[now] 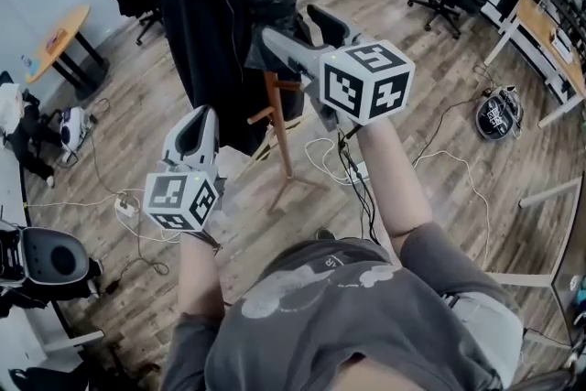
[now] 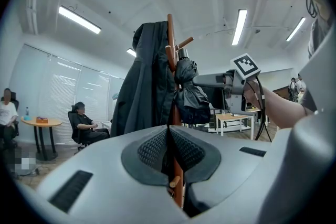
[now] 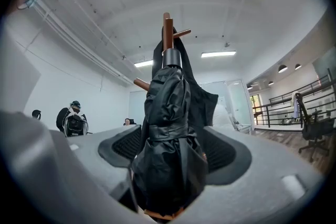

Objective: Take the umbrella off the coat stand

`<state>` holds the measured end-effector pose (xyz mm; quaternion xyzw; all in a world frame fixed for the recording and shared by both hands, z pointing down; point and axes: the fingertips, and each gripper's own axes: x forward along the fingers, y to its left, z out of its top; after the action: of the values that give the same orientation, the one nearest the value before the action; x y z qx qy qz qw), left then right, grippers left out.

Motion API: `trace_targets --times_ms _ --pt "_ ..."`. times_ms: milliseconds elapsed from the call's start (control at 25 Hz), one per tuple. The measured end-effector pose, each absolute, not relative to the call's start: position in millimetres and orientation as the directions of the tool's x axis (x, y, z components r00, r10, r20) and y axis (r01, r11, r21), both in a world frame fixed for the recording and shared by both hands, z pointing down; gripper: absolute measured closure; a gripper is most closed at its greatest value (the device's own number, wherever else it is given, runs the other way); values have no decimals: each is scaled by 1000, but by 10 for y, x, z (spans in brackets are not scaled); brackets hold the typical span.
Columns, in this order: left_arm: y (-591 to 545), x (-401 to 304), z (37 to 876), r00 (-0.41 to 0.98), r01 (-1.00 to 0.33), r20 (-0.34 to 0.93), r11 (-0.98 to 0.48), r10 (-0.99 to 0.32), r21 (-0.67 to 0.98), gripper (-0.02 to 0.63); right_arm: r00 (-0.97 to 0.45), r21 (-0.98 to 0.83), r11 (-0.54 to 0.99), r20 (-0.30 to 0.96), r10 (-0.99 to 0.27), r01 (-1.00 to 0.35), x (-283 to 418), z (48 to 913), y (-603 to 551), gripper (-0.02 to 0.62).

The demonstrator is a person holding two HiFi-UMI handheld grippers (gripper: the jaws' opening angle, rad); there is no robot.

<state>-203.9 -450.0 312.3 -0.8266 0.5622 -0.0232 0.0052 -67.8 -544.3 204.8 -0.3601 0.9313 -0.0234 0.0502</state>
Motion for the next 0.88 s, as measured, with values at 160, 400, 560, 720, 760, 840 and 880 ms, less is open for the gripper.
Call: trace_targets --times_ms 160,400,560,720,760,840,880 --pt "-4553 -2061 3155 355 -934 36 -356 -934 -28 600 -744 -57 747 -65 -665 -662 -757 2017 -5534 230" --pt "-4591 -2047 3164 351 -935 42 -353 -935 -38 600 -766 -11 767 -37 -641 -641 -887 1986 -5612 233" --pt "-4636 -2028 3172 347 -936 48 -349 -936 -36 600 -770 17 769 -13 -638 -638 -965 1990 -5654 235" --pt "-4638 -2057 3200 345 -937 50 -347 -937 -31 600 -748 46 748 7 -663 -662 -1055 2029 -5697 235" --pt "-4638 -2068 3206 343 -938 51 -345 -938 -32 600 -739 58 738 12 -674 -672 -1068 2039 -5712 236" --pt "-4648 -2089 3214 338 -940 53 -340 -940 -33 600 -721 85 720 20 -693 -689 -1079 2053 -5752 262" --pt "-4654 -2097 3220 336 -941 53 -338 -940 -32 600 -715 95 713 20 -699 -694 -1082 2059 -5769 269"
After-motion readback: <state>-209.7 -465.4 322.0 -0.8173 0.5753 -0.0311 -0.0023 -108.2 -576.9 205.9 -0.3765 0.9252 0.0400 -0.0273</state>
